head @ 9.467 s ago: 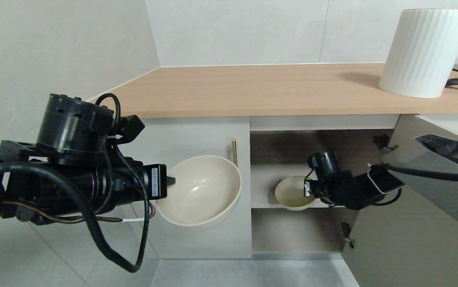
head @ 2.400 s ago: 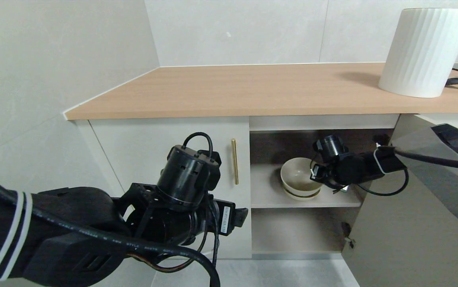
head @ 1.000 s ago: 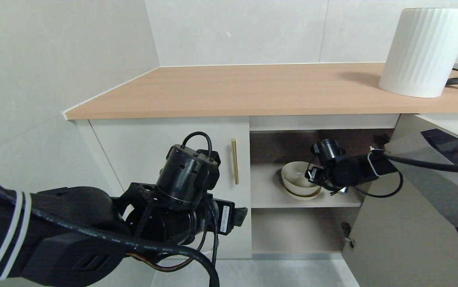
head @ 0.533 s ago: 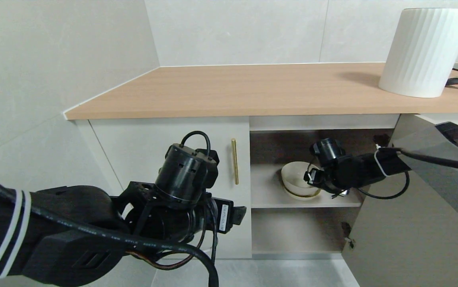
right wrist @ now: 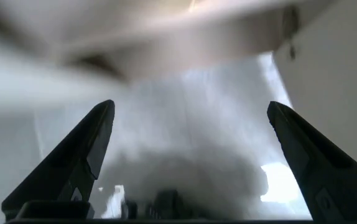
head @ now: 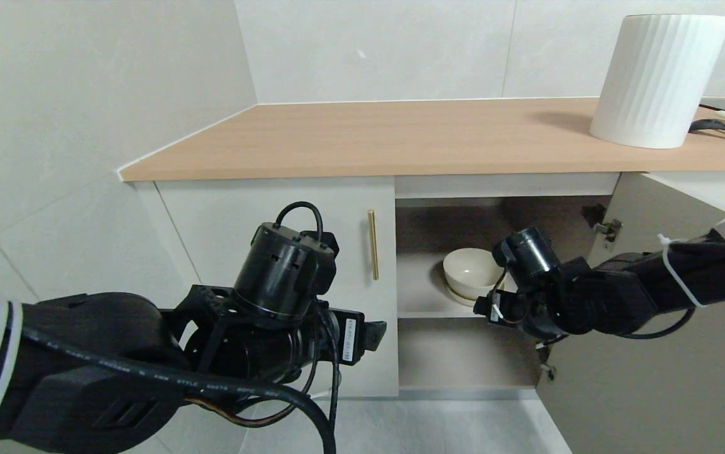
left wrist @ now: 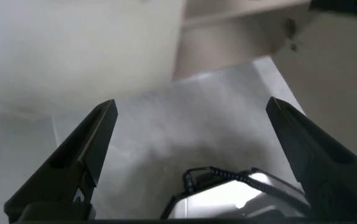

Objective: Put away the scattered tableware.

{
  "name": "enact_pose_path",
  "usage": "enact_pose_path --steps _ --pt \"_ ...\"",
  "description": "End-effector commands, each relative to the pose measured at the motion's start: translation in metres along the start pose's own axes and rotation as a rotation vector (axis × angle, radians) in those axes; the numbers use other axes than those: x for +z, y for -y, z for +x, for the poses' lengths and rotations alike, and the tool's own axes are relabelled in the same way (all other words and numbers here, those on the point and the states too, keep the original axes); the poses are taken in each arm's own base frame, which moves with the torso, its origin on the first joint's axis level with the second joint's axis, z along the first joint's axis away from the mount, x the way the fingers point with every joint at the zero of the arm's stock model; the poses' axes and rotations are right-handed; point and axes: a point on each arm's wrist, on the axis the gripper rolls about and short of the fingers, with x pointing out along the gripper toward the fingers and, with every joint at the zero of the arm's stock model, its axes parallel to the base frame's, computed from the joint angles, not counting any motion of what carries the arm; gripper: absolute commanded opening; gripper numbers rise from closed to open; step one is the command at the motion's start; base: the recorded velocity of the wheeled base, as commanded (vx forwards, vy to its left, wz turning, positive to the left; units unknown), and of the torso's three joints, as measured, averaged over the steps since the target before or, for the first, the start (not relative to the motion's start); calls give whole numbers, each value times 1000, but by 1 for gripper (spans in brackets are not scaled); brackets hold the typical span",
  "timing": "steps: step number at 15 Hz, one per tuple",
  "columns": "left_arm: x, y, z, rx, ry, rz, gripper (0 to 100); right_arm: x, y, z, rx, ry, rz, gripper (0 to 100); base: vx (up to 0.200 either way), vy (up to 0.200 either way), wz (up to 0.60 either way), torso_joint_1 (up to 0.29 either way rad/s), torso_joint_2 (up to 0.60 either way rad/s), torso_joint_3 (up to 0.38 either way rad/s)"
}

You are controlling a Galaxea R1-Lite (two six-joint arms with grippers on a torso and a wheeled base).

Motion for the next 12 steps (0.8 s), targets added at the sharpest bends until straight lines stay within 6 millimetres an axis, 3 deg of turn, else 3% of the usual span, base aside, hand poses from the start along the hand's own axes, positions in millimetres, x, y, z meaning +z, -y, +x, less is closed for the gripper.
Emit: enact_pose_path --steps 1,5,12 --pt "0 -2 -2 3 1 -3 100 -19 14 -23 -10 -33 -32 100 -200 0 0 -2 -2 7" --pt "-2 -1 1 6 -7 -2 100 -34 35 -48 -10 -53 -42 100 -200 0 0 4 1 0" --pt "-2 -2 0 5 -6 -2 100 -52 38 -75 42 -67 -88 100 -200 0 0 2 3 1"
